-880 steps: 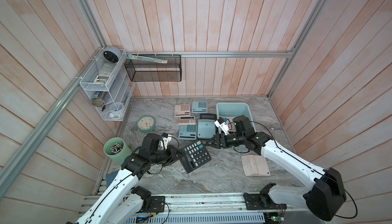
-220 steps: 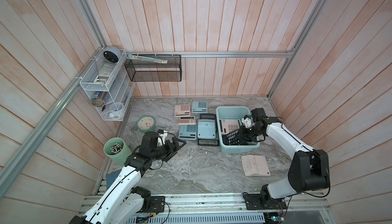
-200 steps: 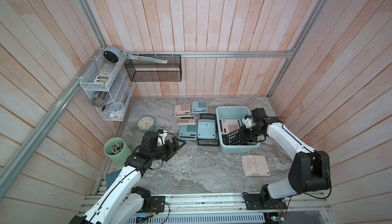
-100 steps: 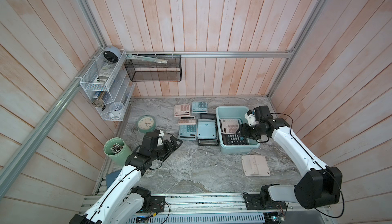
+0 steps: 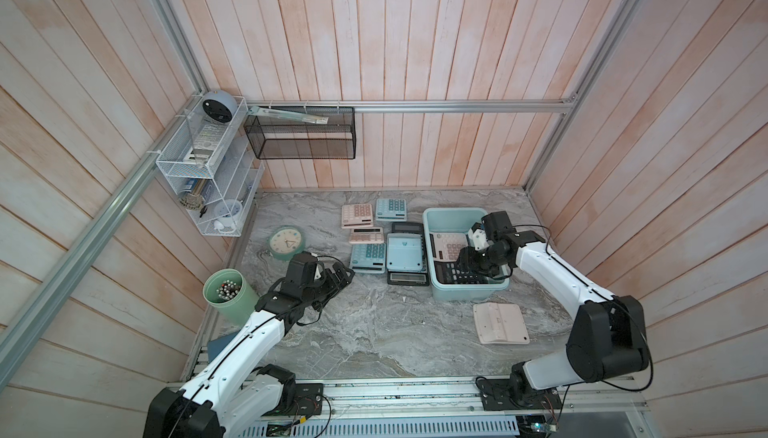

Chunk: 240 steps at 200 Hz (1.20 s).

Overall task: Put the calculator in the storage box
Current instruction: Place the calculator in the storage box, then pick up the calculator at the center of the board.

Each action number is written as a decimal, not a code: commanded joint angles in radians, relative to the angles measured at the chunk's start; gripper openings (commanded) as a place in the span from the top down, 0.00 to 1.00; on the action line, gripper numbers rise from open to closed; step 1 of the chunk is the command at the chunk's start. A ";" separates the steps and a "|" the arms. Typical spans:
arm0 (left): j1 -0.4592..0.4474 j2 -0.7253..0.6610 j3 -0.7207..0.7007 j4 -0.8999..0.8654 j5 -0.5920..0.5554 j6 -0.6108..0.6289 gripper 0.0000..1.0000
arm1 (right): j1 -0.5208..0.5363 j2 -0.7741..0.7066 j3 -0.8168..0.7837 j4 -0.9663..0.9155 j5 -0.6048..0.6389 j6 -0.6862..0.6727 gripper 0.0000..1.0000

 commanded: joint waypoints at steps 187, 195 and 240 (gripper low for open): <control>0.007 0.569 0.217 0.682 -0.046 -0.669 0.19 | 0.012 -0.478 -0.121 0.085 0.080 0.046 0.02; 0.003 0.589 0.238 0.659 -0.057 -0.669 0.22 | 0.012 -0.484 -0.126 0.083 0.077 0.048 0.02; -0.002 0.691 0.294 0.634 -0.108 -0.690 0.41 | 0.010 -0.520 -0.130 0.054 0.068 0.043 0.02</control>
